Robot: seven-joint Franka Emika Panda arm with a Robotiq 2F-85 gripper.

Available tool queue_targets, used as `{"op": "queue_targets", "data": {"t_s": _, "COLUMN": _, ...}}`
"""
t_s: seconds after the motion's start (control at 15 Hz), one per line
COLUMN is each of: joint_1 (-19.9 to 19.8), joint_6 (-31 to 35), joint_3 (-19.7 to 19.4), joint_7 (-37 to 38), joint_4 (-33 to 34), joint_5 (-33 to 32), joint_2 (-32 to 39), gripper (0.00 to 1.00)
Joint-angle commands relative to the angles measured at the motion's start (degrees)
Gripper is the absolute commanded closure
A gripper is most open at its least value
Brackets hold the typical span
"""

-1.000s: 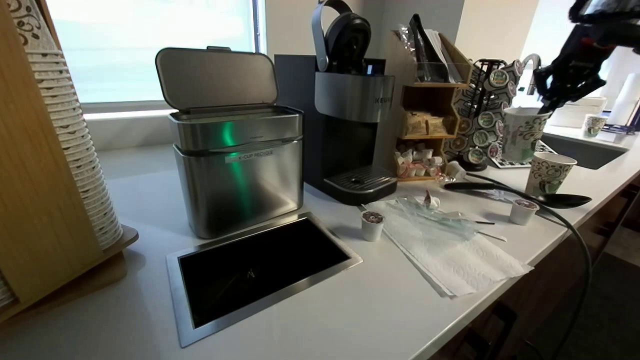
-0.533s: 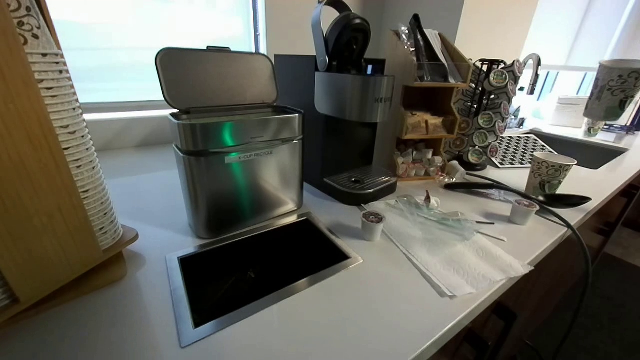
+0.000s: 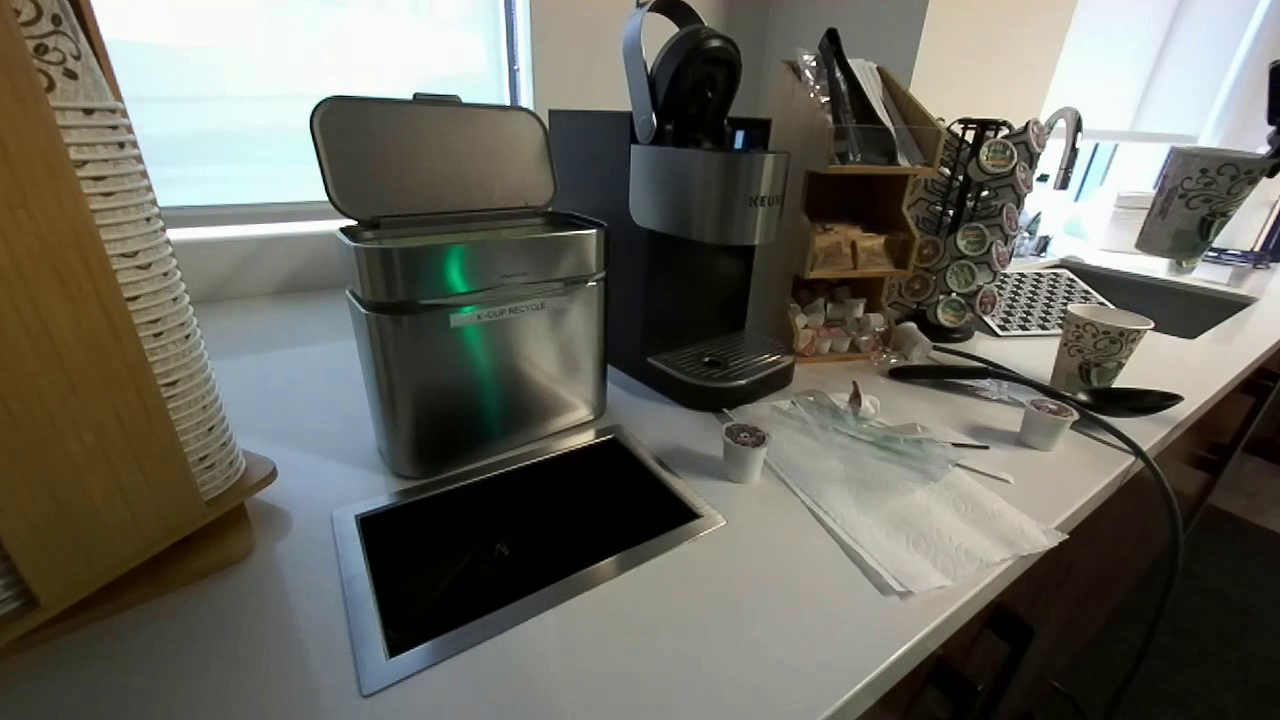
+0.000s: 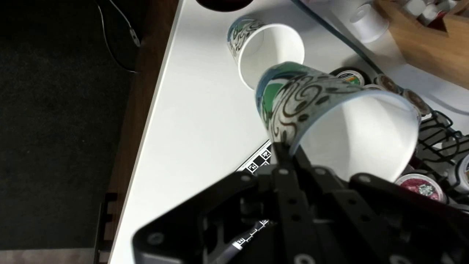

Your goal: Put the left cup in the right cup

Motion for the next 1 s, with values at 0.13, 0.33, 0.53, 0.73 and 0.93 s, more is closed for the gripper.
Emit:
{"op": "queue_targets", "data": {"t_s": 0.13, "joint_1": 0.5, "joint_6": 0.1, "joint_3": 0.1, "joint_7": 0.1, "joint_4": 0.8, "joint_5": 1.1, "joint_2": 1.5, "gripper": 0.99}}
{"op": "queue_targets", "data": {"t_s": 0.33, "joint_1": 0.5, "joint_6": 2.0, "joint_3": 1.5, "joint_7": 2.4, "joint_4": 0.4, "joint_5": 0.1, "joint_2": 3.4, "gripper": 0.99}}
{"op": "queue_targets", "data": {"t_s": 0.53, "joint_1": 0.7, "joint_6": 2.9, "joint_3": 2.3, "joint_7": 4.6, "joint_4": 1.6, "joint_5": 0.0, "joint_2": 6.7, "gripper": 0.99}}
{"op": "queue_targets", "data": {"t_s": 0.73, "joint_1": 0.6, "joint_6": 2.5, "joint_3": 2.8, "joint_7": 7.3, "joint_4": 2.8, "joint_5": -1.7, "joint_2": 9.7, "gripper": 0.99}}
{"op": "queue_targets", "data": {"t_s": 0.93, "joint_1": 1.0, "joint_6": 2.2, "joint_3": 2.6, "joint_7": 9.3, "joint_4": 4.2, "joint_5": -2.4, "joint_2": 12.4, "gripper": 0.99}}
